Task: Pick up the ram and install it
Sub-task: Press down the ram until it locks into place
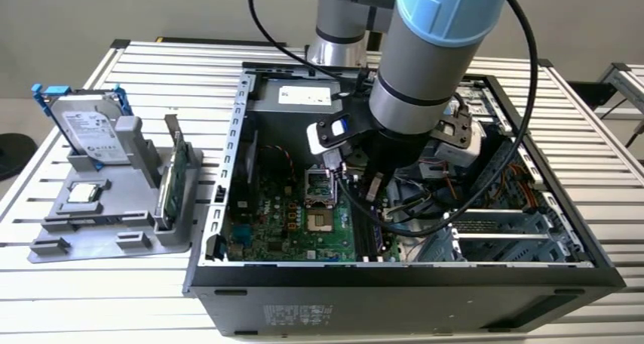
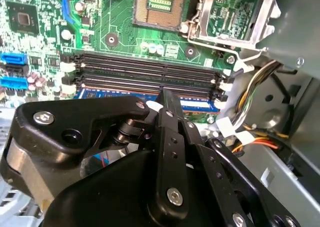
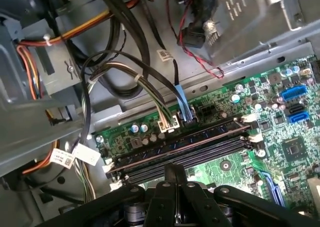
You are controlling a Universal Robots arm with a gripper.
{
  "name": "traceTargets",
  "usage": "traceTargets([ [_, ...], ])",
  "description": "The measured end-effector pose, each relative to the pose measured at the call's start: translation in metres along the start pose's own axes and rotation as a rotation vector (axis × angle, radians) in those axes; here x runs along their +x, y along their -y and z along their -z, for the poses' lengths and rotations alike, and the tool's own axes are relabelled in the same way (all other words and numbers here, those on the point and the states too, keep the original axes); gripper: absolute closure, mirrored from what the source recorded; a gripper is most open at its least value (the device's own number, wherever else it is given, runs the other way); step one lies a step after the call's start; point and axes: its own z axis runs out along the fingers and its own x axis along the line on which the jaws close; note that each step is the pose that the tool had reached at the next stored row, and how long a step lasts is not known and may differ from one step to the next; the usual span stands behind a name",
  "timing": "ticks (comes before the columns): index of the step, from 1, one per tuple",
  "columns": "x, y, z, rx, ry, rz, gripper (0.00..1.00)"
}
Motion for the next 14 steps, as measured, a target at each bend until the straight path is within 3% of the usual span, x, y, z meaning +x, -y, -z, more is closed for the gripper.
traceTargets([
  [14, 0.0000, 0.0000, -0.0006, 0.0105, 0.0053, 0.170, 1.00],
])
